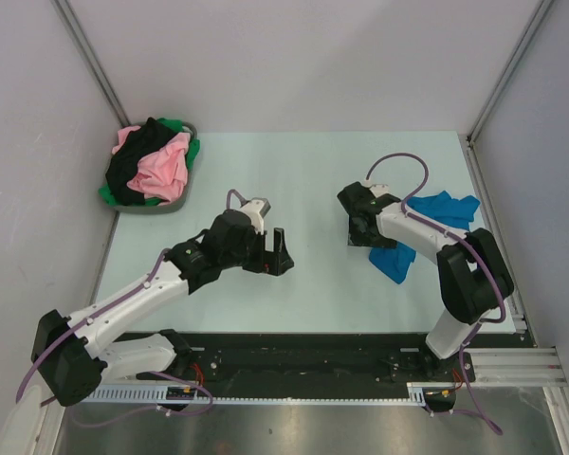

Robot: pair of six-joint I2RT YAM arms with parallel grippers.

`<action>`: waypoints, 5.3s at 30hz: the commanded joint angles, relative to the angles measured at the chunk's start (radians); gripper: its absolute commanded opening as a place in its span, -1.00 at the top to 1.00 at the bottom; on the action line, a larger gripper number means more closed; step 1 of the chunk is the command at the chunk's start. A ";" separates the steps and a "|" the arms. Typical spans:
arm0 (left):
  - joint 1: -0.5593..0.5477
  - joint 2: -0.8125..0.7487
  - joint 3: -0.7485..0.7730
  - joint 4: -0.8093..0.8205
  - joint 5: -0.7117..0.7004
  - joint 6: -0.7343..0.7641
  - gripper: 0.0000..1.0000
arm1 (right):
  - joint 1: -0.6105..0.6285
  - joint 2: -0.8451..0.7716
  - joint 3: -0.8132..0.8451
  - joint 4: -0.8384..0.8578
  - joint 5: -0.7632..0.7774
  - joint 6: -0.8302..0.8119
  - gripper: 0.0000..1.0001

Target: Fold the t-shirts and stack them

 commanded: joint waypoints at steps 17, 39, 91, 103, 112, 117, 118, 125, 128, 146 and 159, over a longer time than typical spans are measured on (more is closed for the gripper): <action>-0.004 0.025 -0.034 0.098 0.019 0.008 -0.96 | 0.003 0.090 -0.010 0.065 0.033 0.037 -0.09; -0.004 -0.055 0.144 -0.053 -0.054 0.034 -0.97 | 0.153 0.012 0.684 -0.163 0.049 -0.177 1.00; 0.177 -0.036 -0.070 0.033 -0.216 -0.165 -0.99 | 0.258 0.148 0.477 0.038 -0.197 -0.180 -0.96; 0.404 -0.050 -0.159 0.091 -0.122 -0.150 -0.99 | 0.304 0.483 0.767 0.104 -0.268 -0.266 -0.93; 0.447 -0.104 -0.201 0.107 -0.042 -0.145 -0.99 | 0.177 0.196 0.520 0.034 -0.039 -0.050 -0.92; 0.446 -0.115 -0.222 0.137 -0.004 -0.156 -0.98 | 0.003 -0.127 0.066 0.088 -0.107 0.145 -0.88; 0.446 -0.113 -0.228 0.145 -0.001 -0.156 -0.99 | -0.030 -0.168 0.023 0.102 -0.111 0.162 -0.87; 0.444 -0.115 -0.232 0.159 0.022 -0.162 -0.97 | -0.121 -0.310 -0.157 0.058 -0.029 0.316 -0.82; 0.446 -0.116 -0.232 0.159 0.024 -0.162 -0.98 | -0.178 -0.327 -0.226 0.082 -0.035 0.369 -0.74; 0.446 -0.127 -0.219 0.139 0.041 -0.138 -0.98 | -0.248 -0.276 -0.398 0.133 -0.066 0.465 -0.24; 0.444 -0.089 -0.213 0.150 0.036 -0.133 -0.98 | -0.321 -0.161 -0.398 0.218 -0.107 0.422 -0.20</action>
